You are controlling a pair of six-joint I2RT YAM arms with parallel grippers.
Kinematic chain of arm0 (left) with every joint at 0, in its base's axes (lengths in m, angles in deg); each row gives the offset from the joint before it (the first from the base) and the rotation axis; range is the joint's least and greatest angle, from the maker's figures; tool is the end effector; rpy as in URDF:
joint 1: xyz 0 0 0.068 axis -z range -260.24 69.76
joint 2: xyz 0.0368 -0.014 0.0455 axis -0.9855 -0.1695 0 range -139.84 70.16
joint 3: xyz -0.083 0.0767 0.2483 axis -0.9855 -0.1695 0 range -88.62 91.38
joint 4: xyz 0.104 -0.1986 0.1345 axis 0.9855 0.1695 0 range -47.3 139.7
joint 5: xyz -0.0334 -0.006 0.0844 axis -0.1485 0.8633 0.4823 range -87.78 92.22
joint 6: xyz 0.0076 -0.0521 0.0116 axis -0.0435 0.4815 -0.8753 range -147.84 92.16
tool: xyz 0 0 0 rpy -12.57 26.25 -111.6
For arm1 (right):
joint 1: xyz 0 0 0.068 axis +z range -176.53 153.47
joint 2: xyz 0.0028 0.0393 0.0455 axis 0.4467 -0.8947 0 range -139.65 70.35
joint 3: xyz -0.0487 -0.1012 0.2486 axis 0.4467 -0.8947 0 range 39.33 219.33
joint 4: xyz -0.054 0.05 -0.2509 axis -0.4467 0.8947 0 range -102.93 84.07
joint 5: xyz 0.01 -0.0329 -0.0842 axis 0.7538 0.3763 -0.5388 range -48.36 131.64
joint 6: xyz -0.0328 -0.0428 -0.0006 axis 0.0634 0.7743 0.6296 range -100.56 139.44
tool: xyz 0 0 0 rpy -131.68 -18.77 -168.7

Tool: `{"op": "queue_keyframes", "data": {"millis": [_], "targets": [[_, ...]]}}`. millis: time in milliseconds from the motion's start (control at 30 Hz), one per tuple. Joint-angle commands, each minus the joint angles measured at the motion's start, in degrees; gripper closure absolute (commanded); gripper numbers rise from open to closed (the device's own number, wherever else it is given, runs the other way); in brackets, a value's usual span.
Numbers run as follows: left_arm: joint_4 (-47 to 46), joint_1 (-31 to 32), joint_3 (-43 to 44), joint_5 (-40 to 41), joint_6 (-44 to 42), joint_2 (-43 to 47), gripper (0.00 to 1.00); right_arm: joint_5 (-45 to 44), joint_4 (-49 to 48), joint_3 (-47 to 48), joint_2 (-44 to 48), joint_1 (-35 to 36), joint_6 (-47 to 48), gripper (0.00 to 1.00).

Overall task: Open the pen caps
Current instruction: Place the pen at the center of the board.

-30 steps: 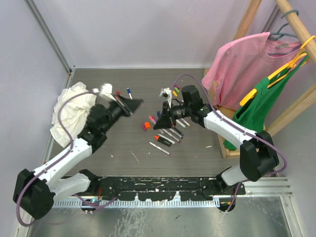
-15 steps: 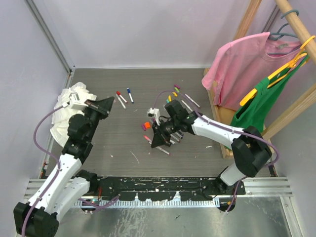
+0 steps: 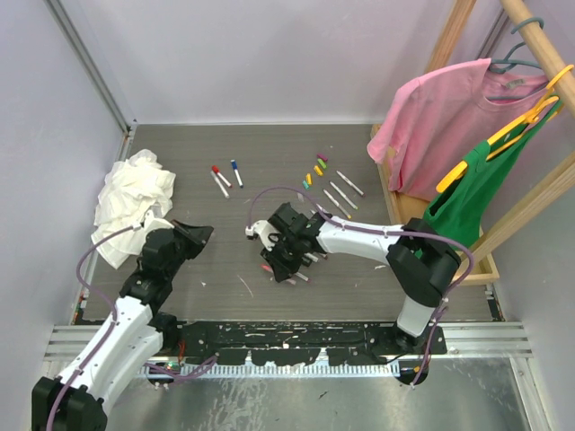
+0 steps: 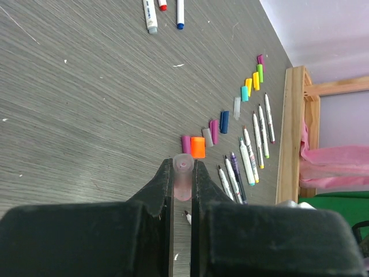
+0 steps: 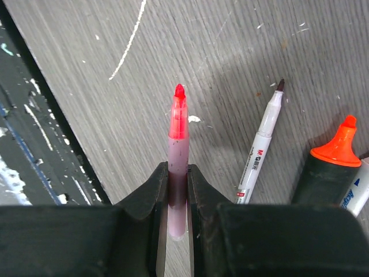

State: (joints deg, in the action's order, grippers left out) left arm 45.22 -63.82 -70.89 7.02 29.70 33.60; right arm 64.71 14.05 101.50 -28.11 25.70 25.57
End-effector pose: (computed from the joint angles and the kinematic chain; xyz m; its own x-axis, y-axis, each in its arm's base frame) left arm 0.1554 -0.0427 0.2086 -0.3620 -0.7699 -0.5255 -0.1835 0.6116 -0.7696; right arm 0.1971 0.2773 0.1826 -0.4547 -0.7472 -0.4848 -0.8889 0.3463 0.2999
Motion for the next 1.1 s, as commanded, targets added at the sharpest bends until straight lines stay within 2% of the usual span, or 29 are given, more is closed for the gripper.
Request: {"op": "queue_keyframes", "data": {"millis": [0,333,500,800,1067], "targets": [[1.13,-0.24,-0.46,1.40,0.30,2.74,1.00,-5.91,2.27,3.21,-1.35,1.39,1.16,0.92],[0.66,-0.14,-2.62,1.17,1.52,4.80,1.00,-10.96,3.57,4.74,-4.71,2.87,1.63,0.87],[-0.92,-0.23,-3.57,0.23,2.14,4.40,1.00,-11.91,4.18,5.17,-5.70,3.12,1.84,0.79],[-2.23,-0.19,-4.37,-0.37,2.41,4.77,1.00,-12.26,6.06,6.37,-8.12,3.47,2.57,0.71],[-2.89,-0.17,-4.62,-1.35,2.62,4.24,1.00,-12.22,6.46,6.74,-8.20,3.49,2.82,0.69]]}}
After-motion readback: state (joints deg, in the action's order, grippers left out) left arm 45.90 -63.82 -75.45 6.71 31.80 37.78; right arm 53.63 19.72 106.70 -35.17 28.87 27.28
